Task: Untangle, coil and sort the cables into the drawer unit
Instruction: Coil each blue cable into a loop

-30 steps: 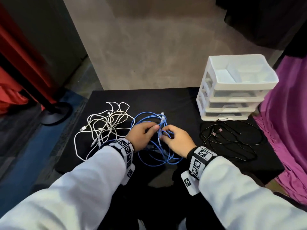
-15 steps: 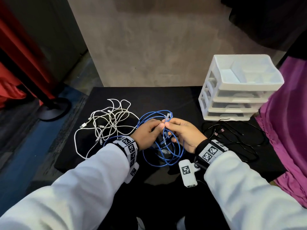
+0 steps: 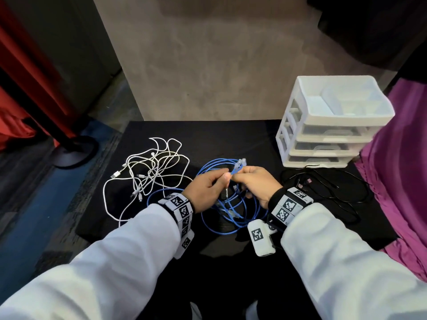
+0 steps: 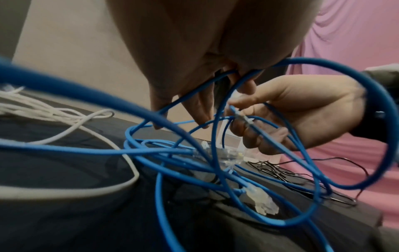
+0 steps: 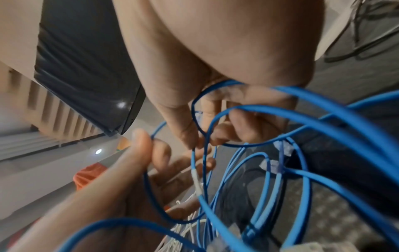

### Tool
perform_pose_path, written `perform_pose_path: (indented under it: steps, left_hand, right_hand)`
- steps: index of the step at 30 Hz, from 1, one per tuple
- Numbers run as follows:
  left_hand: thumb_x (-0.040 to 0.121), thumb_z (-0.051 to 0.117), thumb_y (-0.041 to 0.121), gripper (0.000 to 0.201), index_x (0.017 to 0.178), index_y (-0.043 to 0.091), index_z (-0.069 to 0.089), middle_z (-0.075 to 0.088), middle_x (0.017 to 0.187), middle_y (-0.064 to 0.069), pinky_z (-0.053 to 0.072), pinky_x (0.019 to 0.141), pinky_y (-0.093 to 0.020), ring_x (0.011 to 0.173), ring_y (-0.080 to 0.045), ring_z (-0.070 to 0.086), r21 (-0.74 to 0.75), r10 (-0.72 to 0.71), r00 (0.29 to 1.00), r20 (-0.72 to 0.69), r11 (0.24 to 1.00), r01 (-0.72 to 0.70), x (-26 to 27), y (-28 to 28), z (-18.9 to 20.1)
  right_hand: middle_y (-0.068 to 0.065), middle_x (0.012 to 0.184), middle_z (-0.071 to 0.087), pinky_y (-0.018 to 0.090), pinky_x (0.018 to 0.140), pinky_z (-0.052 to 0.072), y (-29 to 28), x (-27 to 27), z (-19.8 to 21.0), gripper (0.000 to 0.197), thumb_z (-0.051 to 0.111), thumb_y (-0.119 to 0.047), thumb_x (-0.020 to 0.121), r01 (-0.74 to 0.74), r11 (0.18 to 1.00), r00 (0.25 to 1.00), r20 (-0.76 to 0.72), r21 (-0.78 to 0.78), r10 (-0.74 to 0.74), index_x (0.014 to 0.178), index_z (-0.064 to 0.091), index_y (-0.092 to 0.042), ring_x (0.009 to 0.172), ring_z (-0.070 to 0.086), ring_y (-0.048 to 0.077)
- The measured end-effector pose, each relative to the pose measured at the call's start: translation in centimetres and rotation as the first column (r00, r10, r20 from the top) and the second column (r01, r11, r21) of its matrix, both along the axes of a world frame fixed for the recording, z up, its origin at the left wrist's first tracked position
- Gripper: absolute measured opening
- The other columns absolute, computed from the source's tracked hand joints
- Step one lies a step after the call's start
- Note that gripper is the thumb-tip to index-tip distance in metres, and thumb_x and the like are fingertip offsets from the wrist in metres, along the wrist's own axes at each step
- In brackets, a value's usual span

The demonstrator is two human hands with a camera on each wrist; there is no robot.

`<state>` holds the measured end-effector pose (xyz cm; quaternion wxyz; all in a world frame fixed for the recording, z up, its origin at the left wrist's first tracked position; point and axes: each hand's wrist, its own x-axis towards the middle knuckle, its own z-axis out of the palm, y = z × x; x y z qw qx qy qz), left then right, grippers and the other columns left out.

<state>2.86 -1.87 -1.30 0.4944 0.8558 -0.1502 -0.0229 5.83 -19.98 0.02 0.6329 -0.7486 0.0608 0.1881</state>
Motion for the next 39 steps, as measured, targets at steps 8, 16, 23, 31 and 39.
perform_pose_path:
  steps: [8, 16, 23, 31, 39]
  left_hand:
    - [0.103, 0.044, 0.045, 0.036, 0.076, 0.027, 0.06, 0.074, 0.1, 0.004, 0.056, 0.094, -0.043, 0.089, -0.016, 0.074, -0.229, 0.273, 0.962, 0.004, 0.937, -0.265, 1.5, 2.9, 0.3]
    - [0.101, 0.042, 0.04, 0.032, 0.083, 0.027, 0.065, 0.06, 0.12, -0.002, 0.028, 0.112, -0.013, 0.132, -0.003, 0.047, -0.032, 0.099, 0.983, 0.153, 0.995, -0.095, 1.3, 0.1, -0.3]
    - [0.097, 0.039, 0.054, 0.041, 0.078, 0.027, 0.063, 0.07, 0.083, 0.004, 0.053, 0.093, -0.039, 0.089, -0.013, 0.069, -0.025, 0.359, 0.931, 0.064, 0.933, -0.358, 3.2, 2.8, 0.5]
    - [0.095, 0.059, 0.054, 0.037, 0.121, 0.028, 0.063, 0.069, 0.112, 0.011, 0.046, 0.095, -0.021, 0.102, -0.004, 0.063, 0.32, 0.057, 0.998, 0.011, 0.946, -0.057, -0.2, 3.6, 0.3]
    - [0.081, 0.047, 0.079, 0.065, 0.118, 0.03, 0.067, 0.054, 0.129, 0.009, 0.044, 0.106, -0.032, 0.118, -0.015, 0.059, 0.626, -0.005, 0.994, -0.106, 0.777, 0.07, -0.2, 2.7, -2.6]
  right_hand:
    - [-0.004, 0.061, 0.062, 0.019, 0.048, 0.044, -1.3, 0.0, 0.3, 0.011, 0.077, -0.016, 0.087, -0.163, 0.9, 0.977, 0.059, -0.404, 0.204, 0.079, 0.069, -0.016, 0.05, 0.054, 0.006]
    - [-0.007, 0.087, 0.058, 0.038, 0.083, 0.053, 0.7, -1.2, 2.2, 0.017, 0.063, -0.036, 0.092, -0.066, 0.737, 0.812, 0.393, -0.673, 0.432, 0.09, 0.078, -0.028, 0.091, 0.064, 0.024]
    - [-0.001, 0.098, 0.071, 0.035, 0.078, 0.05, -1.6, -1.0, 2.0, 0.011, 0.063, -0.024, 0.093, -0.043, 0.746, 0.804, 0.42, -0.665, 0.421, 0.092, 0.072, -0.03, 0.091, 0.067, 0.024]
    - [0.002, 0.083, 0.066, 0.024, 0.049, 0.051, -6.8, -1.3, 7.7, 0.022, 0.048, -0.011, 0.11, 0.125, 0.991, 0.877, 0.461, 0.056, -0.136, 0.102, 0.066, -0.019, 0.058, 0.064, 0.012]
    - [-0.006, 0.083, 0.064, 0.022, 0.041, 0.029, -10.9, -2.1, 16.2, 0.02, 0.047, -0.015, 0.108, 0.217, 0.952, 0.651, 0.694, 0.217, -0.306, 0.105, 0.066, -0.022, 0.045, 0.04, 0.012]
